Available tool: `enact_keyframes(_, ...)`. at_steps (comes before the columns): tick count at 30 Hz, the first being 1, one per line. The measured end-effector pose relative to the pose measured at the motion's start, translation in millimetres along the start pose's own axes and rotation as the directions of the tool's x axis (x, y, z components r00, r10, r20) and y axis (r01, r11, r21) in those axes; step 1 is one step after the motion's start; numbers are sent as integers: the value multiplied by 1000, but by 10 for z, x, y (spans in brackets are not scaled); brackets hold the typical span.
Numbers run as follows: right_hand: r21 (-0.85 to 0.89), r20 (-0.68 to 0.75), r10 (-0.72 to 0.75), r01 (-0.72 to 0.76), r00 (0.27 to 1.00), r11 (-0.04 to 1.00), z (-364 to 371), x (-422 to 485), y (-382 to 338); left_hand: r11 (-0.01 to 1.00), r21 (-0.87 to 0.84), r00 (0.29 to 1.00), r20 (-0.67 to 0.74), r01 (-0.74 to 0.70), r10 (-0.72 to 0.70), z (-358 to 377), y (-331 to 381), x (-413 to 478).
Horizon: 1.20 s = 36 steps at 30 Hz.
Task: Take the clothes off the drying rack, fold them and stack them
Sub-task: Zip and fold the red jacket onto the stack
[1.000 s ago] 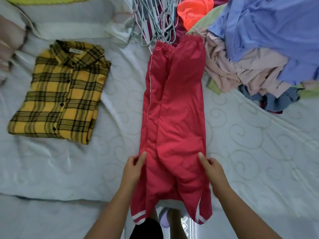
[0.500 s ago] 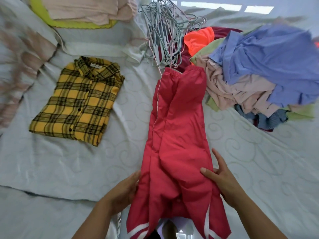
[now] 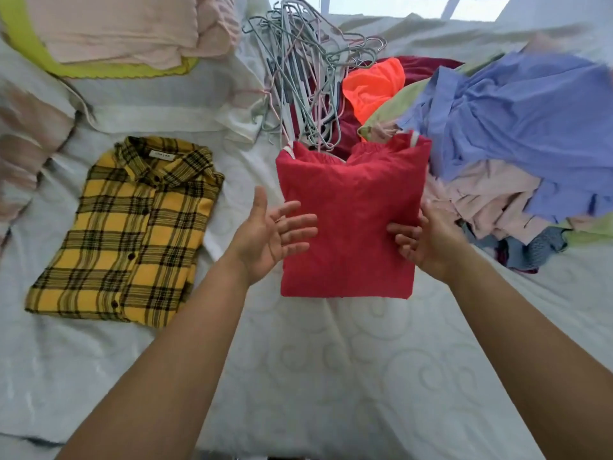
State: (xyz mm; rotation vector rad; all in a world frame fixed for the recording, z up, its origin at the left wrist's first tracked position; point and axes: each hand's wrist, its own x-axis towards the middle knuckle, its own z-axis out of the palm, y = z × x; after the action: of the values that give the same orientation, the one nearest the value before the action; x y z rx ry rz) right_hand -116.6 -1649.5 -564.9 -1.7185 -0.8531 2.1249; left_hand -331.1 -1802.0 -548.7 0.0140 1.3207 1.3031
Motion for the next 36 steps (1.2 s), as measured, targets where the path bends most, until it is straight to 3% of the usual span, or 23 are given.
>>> enact_keyframes(2,-122,-53,-60,53,997,991,140,141,32,988,141,982,-167,-59,83,-7,-39,211)
enact_keyframes(4,-255,-107,-214,182,971,950,118,256,199,920,387,934,-304,-56,185,-106,-184,381)
enact_keyframes(6,-431,-159,-352,256,923,865,14,361,401,881,473,942,-301,13,147,-194,-340,497)
enact_keyframes(8,-535,-163,-390,251,906,807,19,413,517,899,438,968,-236,26,87,-221,-439,593)
enact_keyframes(11,-461,-143,-363,262,921,848,102,470,531,898,438,975,-182,-37,129,-134,-456,707)
enact_keyframes(19,-415,-182,-221,128,958,901,351,167,797,859,511,908,-375,34,187,-202,-648,416)
enact_keyframes(25,-363,-156,-15,-44,988,931,289,-519,1556,914,322,909,-404,248,-104,-669,-1174,-365)
enact_keyframes(29,-210,-90,182,-197,979,958,156,-746,1837,946,196,904,-393,259,-166,-762,-1324,-704)
enact_keyframes(32,-117,-18,235,-236,972,965,110,-822,1820,948,222,913,-387,226,-127,-768,-1332,-851)
enact_keyframes(36,-2,26,204,-204,979,979,226,-975,1686,953,281,912,-409,117,9,-738,-1218,-991)
